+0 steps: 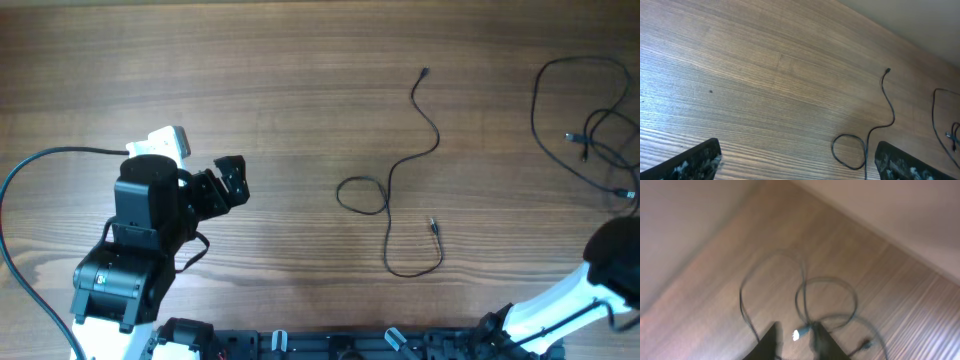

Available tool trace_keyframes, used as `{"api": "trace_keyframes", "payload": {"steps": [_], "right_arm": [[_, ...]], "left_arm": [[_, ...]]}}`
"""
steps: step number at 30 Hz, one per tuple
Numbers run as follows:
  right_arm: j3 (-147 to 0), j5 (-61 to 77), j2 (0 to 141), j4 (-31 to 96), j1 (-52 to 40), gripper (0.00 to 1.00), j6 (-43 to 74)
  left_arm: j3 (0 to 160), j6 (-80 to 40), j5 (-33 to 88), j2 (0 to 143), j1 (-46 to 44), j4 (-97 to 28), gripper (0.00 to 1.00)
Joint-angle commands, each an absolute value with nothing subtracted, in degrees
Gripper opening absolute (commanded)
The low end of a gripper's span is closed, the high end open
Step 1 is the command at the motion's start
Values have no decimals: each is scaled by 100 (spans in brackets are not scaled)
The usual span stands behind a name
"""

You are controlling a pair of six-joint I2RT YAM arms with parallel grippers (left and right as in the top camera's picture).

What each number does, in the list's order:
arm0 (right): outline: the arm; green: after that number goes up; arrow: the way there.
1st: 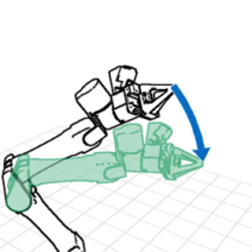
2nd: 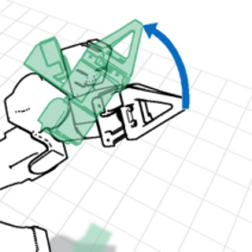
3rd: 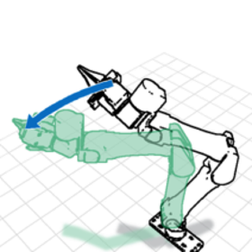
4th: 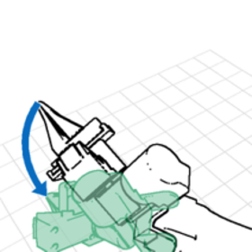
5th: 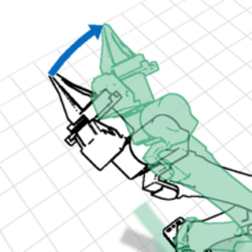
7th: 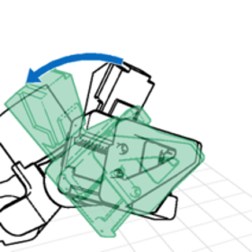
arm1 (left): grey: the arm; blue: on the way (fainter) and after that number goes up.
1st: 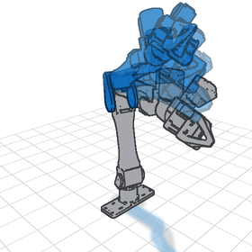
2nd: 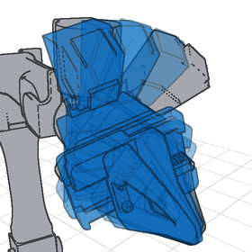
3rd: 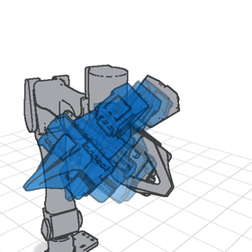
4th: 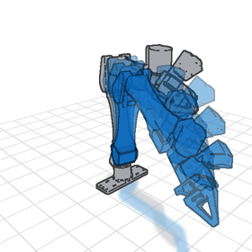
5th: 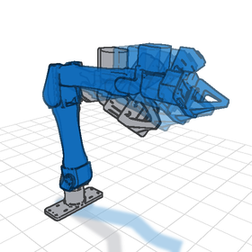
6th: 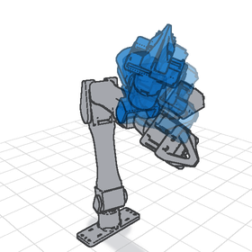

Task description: Untangle cables

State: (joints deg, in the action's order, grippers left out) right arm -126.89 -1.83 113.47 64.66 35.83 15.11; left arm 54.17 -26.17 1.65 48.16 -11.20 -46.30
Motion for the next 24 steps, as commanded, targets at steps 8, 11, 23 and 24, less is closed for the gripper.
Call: {"api": "trace_keyframes", "payload": {"steps": [8, 11, 23, 24], "right_arm": [[-12702, 803, 11963, 7570, 3581, 100, 1608], [-12700, 1050, 11963, 8176, 3581, 100, 2010], [-12700, 2154, 11966, 9080, 1487, 100, 307], [-12700, 2154, 11966, 9181, 1177, 100, 104]], "left_arm": [[5433, -2526, 235, 4801, -1140, -4615, 100], [5433, -2528, 235, 4801, -1140, -4615, 100], [5433, -2526, 235, 4801, -1140, -4615, 100], [5433, -2528, 235, 4801, -1140, -4615, 100]]}}
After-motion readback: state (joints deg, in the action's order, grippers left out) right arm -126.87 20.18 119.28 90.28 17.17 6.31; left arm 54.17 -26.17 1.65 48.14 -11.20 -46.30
